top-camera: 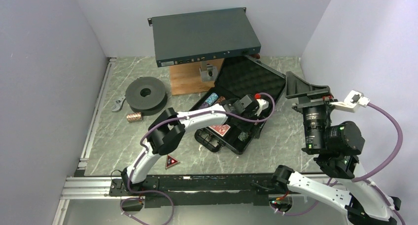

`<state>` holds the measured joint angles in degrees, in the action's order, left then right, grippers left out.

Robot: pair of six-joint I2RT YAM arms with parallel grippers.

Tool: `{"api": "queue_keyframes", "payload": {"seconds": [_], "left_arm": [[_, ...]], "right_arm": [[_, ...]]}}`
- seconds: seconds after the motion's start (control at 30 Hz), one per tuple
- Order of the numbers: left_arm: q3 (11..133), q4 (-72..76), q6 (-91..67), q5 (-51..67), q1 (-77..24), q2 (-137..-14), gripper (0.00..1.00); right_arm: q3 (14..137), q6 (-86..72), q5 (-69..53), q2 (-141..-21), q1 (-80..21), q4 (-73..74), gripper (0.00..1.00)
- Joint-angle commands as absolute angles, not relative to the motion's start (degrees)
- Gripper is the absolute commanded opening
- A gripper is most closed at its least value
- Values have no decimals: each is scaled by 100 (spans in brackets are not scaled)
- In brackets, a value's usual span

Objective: Pack up texas hold em set

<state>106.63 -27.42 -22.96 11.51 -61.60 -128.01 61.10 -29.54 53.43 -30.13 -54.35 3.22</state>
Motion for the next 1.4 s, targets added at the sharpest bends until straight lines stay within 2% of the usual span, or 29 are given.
{"api": "queue_keyframes", "payload": {"seconds": [0.0, 0.13, 0.43, 0.63, 0.77, 1.0, 1.13, 1.27, 1.37], "left_arm": [[10542, -2672, -2272, 1068, -6275, -12031, 85], [10601, -2891, -2199, 528, -6275, -11807, 83], [10302, -2267, -2127, 166, -6275, -11576, 46], [10533, -2258, -2089, 162, -6275, -11976, 13], [10342, -2198, -2177, 224, -6280, -12116, 1], [9156, -1807, -2577, 169, -6400, -11740, 0], [9005, -1772, -2559, 155, -6451, -11634, 1], [9123, -1815, -2566, 95, -6459, -11496, 9], [9180, -1815, -2535, 67, -6460, -11290, 26]], "right_arm": [[6202, -2867, 5197, -3144, -5432, 414, 100], [6105, -2911, 5131, -3152, -5432, 375, 100], [6201, -2858, 5016, -3305, -5434, 493, 100], [6181, -2807, 5004, -3318, -5436, 496, 100], [6173, -2746, 5057, -3318, -5432, 510, 100], [6115, -2653, 5137, -3317, -5432, 495, 100], [6080, -2636, 5134, -3367, -5432, 443, 100], [6145, -2662, 5077, -3450, -5432, 519, 100], [6153, -2594, 5052, -3486, -5432, 544, 100]]}}
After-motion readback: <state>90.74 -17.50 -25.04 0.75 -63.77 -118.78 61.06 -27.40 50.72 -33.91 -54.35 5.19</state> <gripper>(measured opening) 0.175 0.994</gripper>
